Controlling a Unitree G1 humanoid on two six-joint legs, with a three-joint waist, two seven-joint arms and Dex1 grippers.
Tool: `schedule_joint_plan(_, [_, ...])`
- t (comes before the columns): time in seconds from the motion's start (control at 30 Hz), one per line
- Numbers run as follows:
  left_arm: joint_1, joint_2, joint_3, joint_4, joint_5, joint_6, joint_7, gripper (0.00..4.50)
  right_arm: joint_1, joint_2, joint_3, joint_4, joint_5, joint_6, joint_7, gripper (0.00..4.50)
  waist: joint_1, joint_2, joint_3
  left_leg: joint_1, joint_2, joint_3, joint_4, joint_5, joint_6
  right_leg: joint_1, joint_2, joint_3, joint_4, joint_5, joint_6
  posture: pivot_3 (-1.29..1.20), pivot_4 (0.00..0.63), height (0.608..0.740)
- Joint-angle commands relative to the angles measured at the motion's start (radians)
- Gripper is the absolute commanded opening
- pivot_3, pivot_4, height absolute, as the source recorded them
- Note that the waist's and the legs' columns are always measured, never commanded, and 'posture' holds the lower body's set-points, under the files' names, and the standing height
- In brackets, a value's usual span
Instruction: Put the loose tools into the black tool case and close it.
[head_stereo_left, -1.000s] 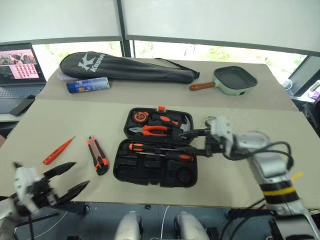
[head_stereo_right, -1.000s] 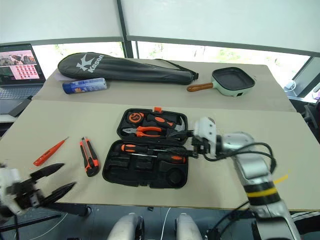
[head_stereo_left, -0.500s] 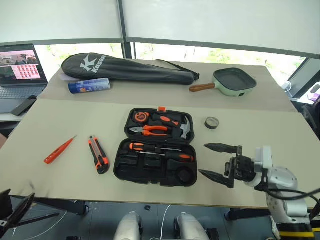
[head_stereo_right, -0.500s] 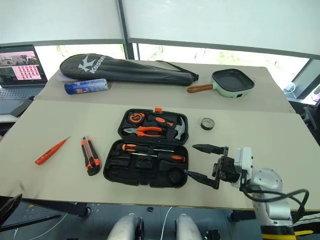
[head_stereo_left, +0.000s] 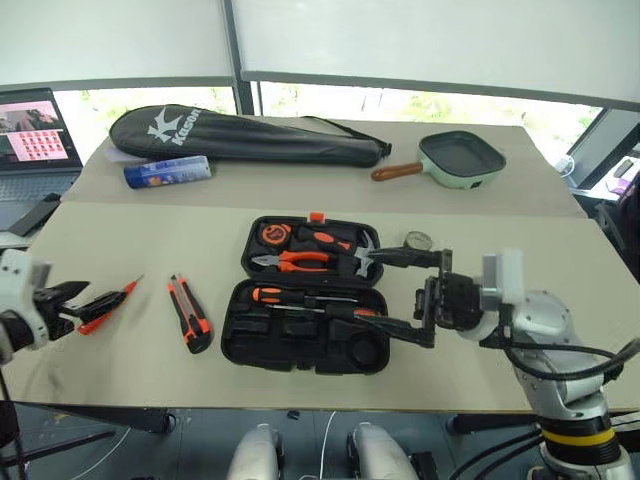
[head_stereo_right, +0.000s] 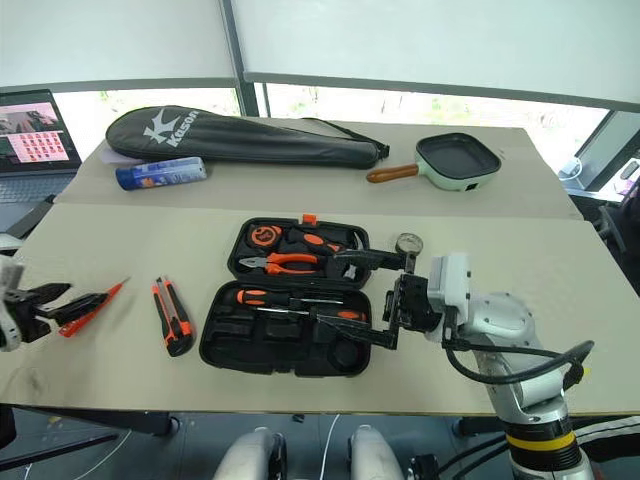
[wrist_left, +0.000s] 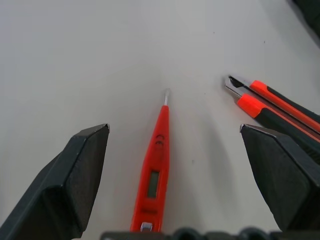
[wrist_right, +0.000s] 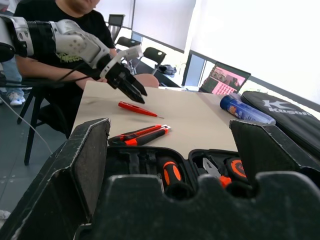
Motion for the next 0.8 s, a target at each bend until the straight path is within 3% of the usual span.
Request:
schedule_joint_plan(0.03, [-0.041,0.057,-0.063,0.092,0.066,-0.001,-0.083,4.0,-0.026,-0.023,0.014,-0.072,0.029,0.045,-0.014,4.5,0.0,0.0,0.0,-0.001,0.0,0.001,0.0,0.0,0.0,-0.002,0.0,0.0,0.0,0.0,0.0,0.0,0.15,0.74])
schedule_joint_plan(0.1, [-0.052,0.071,-0.079,0.113,0.077,-0.001,-0.117,3.65,-0.04,-0.029,0.009,-0.075,0.032,0.06,-0.022,4.5,0.003,0.0,0.0,-0.006,0.001,0.001,-0.001,0.0,-0.001,-0.008,0.0,0.0,0.002,-0.001,-0.001,0.0,0.15,0.74])
schedule_joint_plan(0.13, [-0.057,0.074,-0.079,0.122,0.079,-0.007,-0.132,3.14,-0.047,-0.031,0.005,-0.075,0.035,0.068,-0.025,4.5,0.005,0.0,0.0,-0.008,0.0,0.002,0.0,0.0,-0.001,-0.011,0.0,0.0,0.003,0.0,-0.001,0.0,0.15,0.74])
schedule_joint_plan(0.4, [-0.03,0.058,-0.101,0.142,0.124,-0.137,-0.246,0.45,-0.042,-0.054,-0.011,-0.072,0.037,0.083,-0.025,4.5,0.01,-0.001,0.0,-0.01,-0.001,0.005,0.001,0.0,-0.001,-0.013,-0.002,0.001,0.006,-0.001,-0.001,0.0,0.15,0.74])
schedule_joint_plan(0.57, [-0.08,-0.031,-0.009,-0.038,-0.018,-0.303,-0.383,0.43,0.033,-0.105,-0.078,-0.081,0.068,0.067,0.022,4.5,0.021,-0.002,0.0,-0.011,-0.001,0.005,0.003,0.0,-0.001,-0.013,-0.002,0.0,0.007,-0.001,0.0,0.0,0.15,0.74])
schedule_joint_plan(0.8, [-0.166,-0.062,-0.245,-0.318,0.063,-0.333,-0.471,0.43,0.135,-0.21,-0.152,-0.091,0.087,0.136,0.033,4.5,0.034,-0.004,0.002,-0.014,-0.002,0.002,0.011,0.0,-0.001,-0.011,-0.002,0.0,0.008,0.0,0.001,0.0,0.15,0.74])
